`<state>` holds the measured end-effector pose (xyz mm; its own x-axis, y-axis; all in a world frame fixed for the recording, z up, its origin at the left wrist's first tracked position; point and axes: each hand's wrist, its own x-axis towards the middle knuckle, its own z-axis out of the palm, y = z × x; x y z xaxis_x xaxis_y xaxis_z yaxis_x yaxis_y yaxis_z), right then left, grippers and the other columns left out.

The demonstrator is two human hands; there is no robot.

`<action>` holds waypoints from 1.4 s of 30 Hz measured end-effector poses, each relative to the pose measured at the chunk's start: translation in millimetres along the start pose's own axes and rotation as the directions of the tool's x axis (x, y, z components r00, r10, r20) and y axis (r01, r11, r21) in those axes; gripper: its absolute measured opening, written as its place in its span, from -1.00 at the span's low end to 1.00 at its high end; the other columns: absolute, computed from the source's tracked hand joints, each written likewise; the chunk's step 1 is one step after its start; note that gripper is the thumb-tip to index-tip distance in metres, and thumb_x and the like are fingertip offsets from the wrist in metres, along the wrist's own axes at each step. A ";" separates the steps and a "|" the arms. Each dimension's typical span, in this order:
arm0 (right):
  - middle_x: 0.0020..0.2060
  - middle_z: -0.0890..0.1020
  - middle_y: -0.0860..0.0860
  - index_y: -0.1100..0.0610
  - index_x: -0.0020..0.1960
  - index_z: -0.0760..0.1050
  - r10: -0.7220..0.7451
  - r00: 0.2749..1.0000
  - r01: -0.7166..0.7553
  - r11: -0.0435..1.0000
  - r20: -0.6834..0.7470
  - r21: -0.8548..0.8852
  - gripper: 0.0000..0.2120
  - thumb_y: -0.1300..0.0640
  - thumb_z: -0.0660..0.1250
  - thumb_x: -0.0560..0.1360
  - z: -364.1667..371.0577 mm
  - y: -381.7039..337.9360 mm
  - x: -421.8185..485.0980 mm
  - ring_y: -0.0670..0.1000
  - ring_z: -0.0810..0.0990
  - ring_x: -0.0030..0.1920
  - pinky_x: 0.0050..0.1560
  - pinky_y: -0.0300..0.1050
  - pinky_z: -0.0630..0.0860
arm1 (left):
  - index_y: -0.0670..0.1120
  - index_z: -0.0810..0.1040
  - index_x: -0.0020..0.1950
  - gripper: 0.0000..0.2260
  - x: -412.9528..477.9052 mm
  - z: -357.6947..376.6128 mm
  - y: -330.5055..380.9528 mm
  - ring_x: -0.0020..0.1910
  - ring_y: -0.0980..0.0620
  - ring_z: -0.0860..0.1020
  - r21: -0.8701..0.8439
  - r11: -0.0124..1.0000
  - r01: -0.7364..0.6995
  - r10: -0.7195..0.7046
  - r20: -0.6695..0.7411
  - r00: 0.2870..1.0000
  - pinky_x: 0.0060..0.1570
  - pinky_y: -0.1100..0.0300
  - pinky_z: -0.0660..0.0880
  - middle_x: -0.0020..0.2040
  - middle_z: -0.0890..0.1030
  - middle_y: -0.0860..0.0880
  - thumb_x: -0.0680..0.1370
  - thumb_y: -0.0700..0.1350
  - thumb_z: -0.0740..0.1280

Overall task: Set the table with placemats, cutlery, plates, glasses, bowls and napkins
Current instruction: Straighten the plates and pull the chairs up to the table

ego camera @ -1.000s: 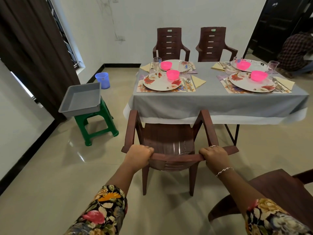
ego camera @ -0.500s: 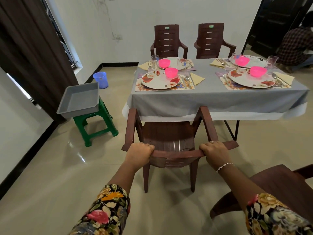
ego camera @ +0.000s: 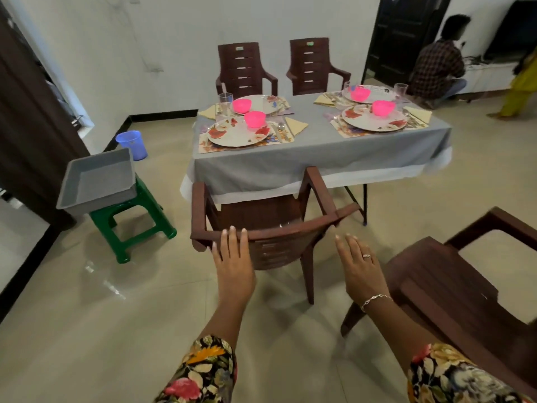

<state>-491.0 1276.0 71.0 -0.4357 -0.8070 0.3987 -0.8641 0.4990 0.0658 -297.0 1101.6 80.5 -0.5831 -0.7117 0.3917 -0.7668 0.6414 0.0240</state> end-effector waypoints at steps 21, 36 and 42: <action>-0.11 0.60 0.11 0.16 0.04 0.56 0.142 0.989 -0.144 0.989 -0.047 -0.038 -0.62 0.25 0.20 0.25 -98.1 161.7 -304.2 0.14 0.60 -0.17 -0.12 -0.08 0.56 | -0.06 0.50 0.23 -0.61 -219.3 -37.3 275.6 0.25 -0.11 0.48 -0.361 0.842 -0.401 0.517 0.324 0.792 0.09 -0.03 0.45 0.32 0.46 -0.16 0.40 -0.17 0.38; -0.15 0.60 0.11 0.17 0.04 0.53 0.292 0.942 -0.323 0.924 -0.166 -0.203 -0.43 0.46 0.42 0.05 -205.3 348.9 -466.9 0.17 0.62 -0.17 -0.10 -0.02 0.57 | -0.08 0.55 0.07 -0.72 -298.4 -137.7 531.6 -0.06 -0.04 0.61 -0.638 0.527 -0.561 0.715 -0.023 0.699 -0.23 0.11 0.55 0.03 0.58 -0.07 0.38 -0.12 0.42; -0.16 0.59 0.10 0.12 0.09 0.38 0.306 0.937 -0.336 0.922 -0.169 -0.191 -0.35 0.46 0.43 0.06 -209.4 424.8 -467.6 0.16 0.61 -0.19 -0.17 -0.05 0.56 | -0.09 0.54 0.00 -0.67 -280.7 -163.4 617.2 -0.18 -0.03 0.58 -0.675 0.507 -0.535 0.700 -0.039 0.713 -0.33 0.12 0.55 -0.09 0.58 -0.06 0.48 0.09 0.12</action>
<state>-601.6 1931.5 104.1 -0.6302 -0.5497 0.5484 -0.6024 0.7918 0.1013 -562.8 1744.1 135.6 -0.9422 -0.0469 0.3319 0.1044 0.8999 0.4234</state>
